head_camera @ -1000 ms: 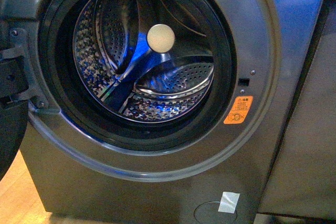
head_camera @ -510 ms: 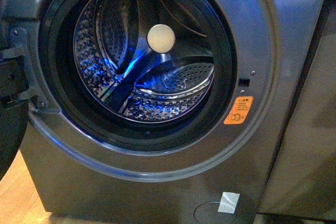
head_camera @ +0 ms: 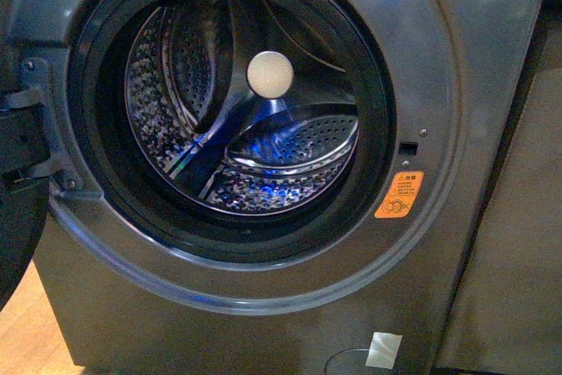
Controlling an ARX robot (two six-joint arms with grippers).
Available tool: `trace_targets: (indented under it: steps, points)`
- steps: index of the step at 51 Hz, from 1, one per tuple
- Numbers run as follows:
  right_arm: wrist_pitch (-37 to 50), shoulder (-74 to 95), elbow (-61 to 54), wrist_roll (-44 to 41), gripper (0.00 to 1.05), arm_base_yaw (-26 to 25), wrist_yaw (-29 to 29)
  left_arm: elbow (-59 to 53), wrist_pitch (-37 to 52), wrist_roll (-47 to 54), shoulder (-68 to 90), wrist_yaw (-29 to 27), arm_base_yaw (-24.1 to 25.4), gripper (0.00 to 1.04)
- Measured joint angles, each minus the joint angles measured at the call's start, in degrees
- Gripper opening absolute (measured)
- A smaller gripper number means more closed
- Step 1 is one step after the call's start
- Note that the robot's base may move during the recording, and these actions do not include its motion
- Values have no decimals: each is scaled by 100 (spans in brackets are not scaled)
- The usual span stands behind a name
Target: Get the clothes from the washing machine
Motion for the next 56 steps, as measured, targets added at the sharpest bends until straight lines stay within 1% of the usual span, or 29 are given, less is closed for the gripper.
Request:
trace_targets:
  steps: [2,4,16,17,18,19,21,23,24,25,26,27,28,30,32,33,34,35,39,42,47,50,56]
  points:
    - [-358,-98,-144,-105,71,-61,-33,0,0,0,0,0,0,98]
    - [-481,-175,-286,-173,64,-138,-109,0,0,0,0,-2,2,98]
    - [-509,-699,-664,-291,23,-553,-531,9,0,0,-7,0,0,98]
    - [-531,-745,-691,-295,19,-649,-673,9,0,0,-7,0,0,98]
    - [-557,-802,-739,-297,14,-837,-968,9,0,0,-7,0,0,98]
    - [-575,-857,-793,-306,9,-1014,-1117,9,0,0,-7,0,0,98]
    - [-595,-935,-868,-315,1,-1180,-1167,9,0,0,-7,0,0,98]
    - [-623,-1029,-935,-315,3,-1239,-1163,46,-33,0,2,-55,-2,98]
    - [-636,-1078,-968,-315,2,-1248,-1172,149,-144,-24,46,-162,-17,98]
    - [-649,-1126,-994,-315,2,-1248,-1182,442,-428,-186,175,-420,-35,98]
    - [-667,-1169,-1014,-315,2,-1248,-1191,442,-428,-186,232,-420,-35,98]
    - [-680,-1198,-1025,-315,2,-1248,-1198,765,-785,-330,326,-699,-31,98]
    - [-684,-1211,-1032,-315,2,-1250,-1198,916,-940,-407,407,-826,-22,98]
    - [-706,-1270,-1058,-315,2,-1252,-1198,1045,-1067,-483,481,-914,-7,98]
    - [-728,-1327,-1086,-315,2,-1255,-1196,1453,-1552,-706,660,-1331,96,98]
    - [-741,-1351,-1097,-315,2,-1255,-1198,1530,-1856,-780,669,-1534,162,98]
    - [-758,-1379,-1113,-315,2,-1257,-1202,1493,-2103,-905,625,-1939,238,98]
    - [-763,-1390,-1117,-315,2,-1259,-1207,1443,-2205,-933,579,-2092,273,98]
    - [-824,-1495,-1187,-315,2,-1259,-1187,577,-2264,-1239,-20,-2852,610,98]
    - [-881,-1589,-1222,-315,2,-1263,-1196,-531,-2168,-1543,-914,-3123,986,98]
    - [-1598,-2194,-1272,-317,2,-1263,-1215,-1561,-2155,-1985,-1912,-3230,1285,98]
    - [-1661,-2509,-1381,-317,2,-1263,-1215,-1985,-2114,-2116,-2330,-3318,1296,98]
    - [-1683,-2618,-1434,-317,2,-1266,-1200,-2400,-1993,-2328,-2750,-3462,1174,98]
